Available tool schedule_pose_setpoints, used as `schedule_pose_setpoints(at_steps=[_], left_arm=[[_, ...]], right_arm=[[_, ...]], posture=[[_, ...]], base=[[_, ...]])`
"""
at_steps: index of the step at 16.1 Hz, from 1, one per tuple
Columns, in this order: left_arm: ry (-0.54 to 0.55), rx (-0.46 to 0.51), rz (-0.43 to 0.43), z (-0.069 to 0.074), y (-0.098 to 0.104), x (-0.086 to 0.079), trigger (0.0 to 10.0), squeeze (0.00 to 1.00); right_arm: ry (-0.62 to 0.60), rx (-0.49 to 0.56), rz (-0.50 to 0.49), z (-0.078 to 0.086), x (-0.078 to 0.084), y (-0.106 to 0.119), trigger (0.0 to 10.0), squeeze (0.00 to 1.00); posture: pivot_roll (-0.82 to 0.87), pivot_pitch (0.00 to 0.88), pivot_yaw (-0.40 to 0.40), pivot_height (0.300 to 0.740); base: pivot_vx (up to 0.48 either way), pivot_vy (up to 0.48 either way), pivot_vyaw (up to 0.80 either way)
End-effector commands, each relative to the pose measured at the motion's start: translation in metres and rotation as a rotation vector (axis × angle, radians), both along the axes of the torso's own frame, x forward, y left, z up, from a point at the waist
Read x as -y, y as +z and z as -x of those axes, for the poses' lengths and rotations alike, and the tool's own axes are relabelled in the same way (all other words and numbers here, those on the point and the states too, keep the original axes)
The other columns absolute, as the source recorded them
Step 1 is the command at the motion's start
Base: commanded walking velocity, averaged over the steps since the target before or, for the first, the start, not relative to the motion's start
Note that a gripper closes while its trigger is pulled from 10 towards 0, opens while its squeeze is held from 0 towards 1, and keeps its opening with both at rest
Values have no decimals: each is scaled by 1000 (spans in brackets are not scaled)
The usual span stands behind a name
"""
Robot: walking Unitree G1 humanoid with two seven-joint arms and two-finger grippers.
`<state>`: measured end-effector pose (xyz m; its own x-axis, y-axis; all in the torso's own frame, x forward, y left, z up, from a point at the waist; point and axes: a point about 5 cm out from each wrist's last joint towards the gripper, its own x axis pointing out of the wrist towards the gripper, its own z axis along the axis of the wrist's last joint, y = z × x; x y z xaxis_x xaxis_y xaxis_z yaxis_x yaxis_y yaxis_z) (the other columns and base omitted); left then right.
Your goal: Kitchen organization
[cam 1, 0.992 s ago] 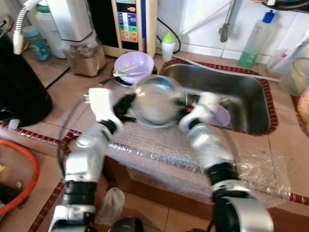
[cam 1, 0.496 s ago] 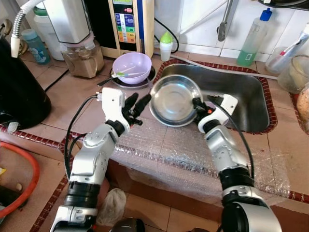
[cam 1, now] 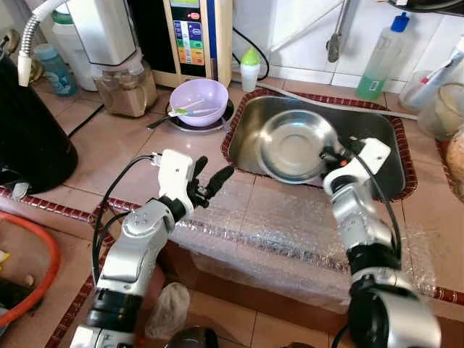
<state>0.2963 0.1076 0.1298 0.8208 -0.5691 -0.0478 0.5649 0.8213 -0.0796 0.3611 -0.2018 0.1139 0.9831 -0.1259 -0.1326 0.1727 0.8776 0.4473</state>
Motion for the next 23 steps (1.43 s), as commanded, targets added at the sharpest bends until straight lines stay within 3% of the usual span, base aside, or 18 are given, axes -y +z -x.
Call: schedule_pose_setpoints(at_steps=[1,2,3,4,5,6,7,8,9,16,19,23], left_arm=[[-23,16,-29,3,2,0,10000,1000],[-49,15,-64,7,-2,0,10000,1000],[-55,14,-71,7,-2,0,10000,1000],[-67,12,-93,9,-4,-1,10000,1000],[-77,8,-115,12,-6,-1,10000,1000],[-82,9,-128,14,-7,-1,10000,1000],[-88,6,-148,16,-8,-1,10000,1000],[-86,3,-152,17,-9,-2,10000,1000],[-85,0,-154,18,-9,-2,10000,1000],[-92,-3,-170,20,-8,-2,10000,1000],[-90,3,-174,18,-6,-2,10000,1000],[-60,39,-157,12,1,-2,10000,1000]], right_arm=[[-64,-56,36,-1,7,-3,0,0],[-156,-147,54,-2,17,-8,196,0],[-173,-155,45,-3,18,-8,196,0],[-195,-179,38,-5,18,-9,6784,0],[-208,-206,22,-6,14,-11,10000,0],[-214,-218,18,-7,12,-13,10000,0],[-218,-237,3,-6,8,-18,10000,494],[-219,-246,-2,-6,6,-20,10000,494],[-224,-256,0,-6,5,-22,10000,1000],[-276,-206,-160,-9,-3,-18,10000,1000],[-200,-166,-134,-10,-10,-18,10000,1000],[21,-92,-19,-3,-28,-28,10000,1000]], posture=[[42,0,71,740],[43,0,72,740],[43,0,72,740],[44,0,72,740],[50,9,71,740],[53,15,71,740],[61,25,70,740],[62,26,70,740],[66,28,71,740],[82,25,86,740],[80,18,82,740],[67,0,77,740]], base=[[0,0,0],[0,0,0],[0,0,0],[0,0,0],[0,0,0],[0,0,0],[0,0,0],[0,0,0],[0,0,0],[0,0,0],[0,0,0],[0,0,0]])
